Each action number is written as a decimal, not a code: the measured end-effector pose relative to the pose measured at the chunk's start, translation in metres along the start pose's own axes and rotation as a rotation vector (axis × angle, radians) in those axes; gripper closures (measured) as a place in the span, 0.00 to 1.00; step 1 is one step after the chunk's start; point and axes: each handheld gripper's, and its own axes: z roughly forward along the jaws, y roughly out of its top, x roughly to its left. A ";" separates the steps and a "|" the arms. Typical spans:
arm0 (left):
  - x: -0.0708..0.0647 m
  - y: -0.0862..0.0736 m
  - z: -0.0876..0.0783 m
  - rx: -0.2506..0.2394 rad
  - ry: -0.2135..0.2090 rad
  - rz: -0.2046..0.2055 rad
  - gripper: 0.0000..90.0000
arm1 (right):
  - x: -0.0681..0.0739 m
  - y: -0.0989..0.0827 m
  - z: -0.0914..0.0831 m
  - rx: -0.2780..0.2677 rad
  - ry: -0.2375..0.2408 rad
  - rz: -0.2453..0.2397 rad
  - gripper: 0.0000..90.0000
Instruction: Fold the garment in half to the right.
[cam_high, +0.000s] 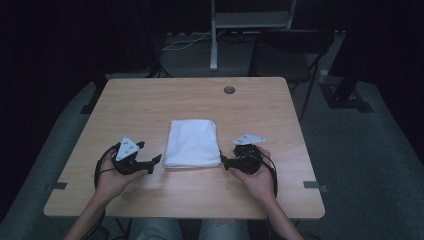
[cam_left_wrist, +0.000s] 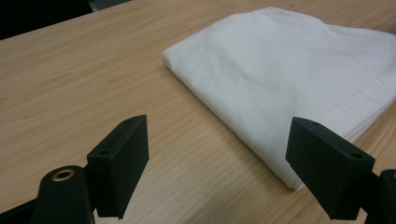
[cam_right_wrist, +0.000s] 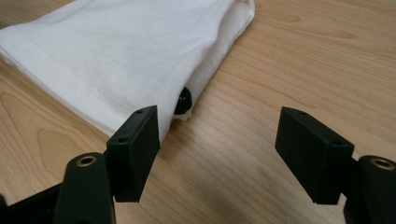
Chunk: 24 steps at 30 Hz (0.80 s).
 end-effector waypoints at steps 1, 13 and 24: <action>0.001 0.000 -0.001 -0.002 0.002 -0.001 0.24 | -0.001 0.000 -0.001 0.000 -0.001 0.001 0.33; 0.010 -0.006 -0.012 -0.026 0.018 -0.037 0.24 | -0.007 -0.002 -0.010 -0.014 -0.017 0.014 0.31; 0.016 -0.011 -0.021 -0.033 0.036 -0.051 0.24 | -0.015 -0.009 -0.018 -0.019 -0.036 0.033 0.29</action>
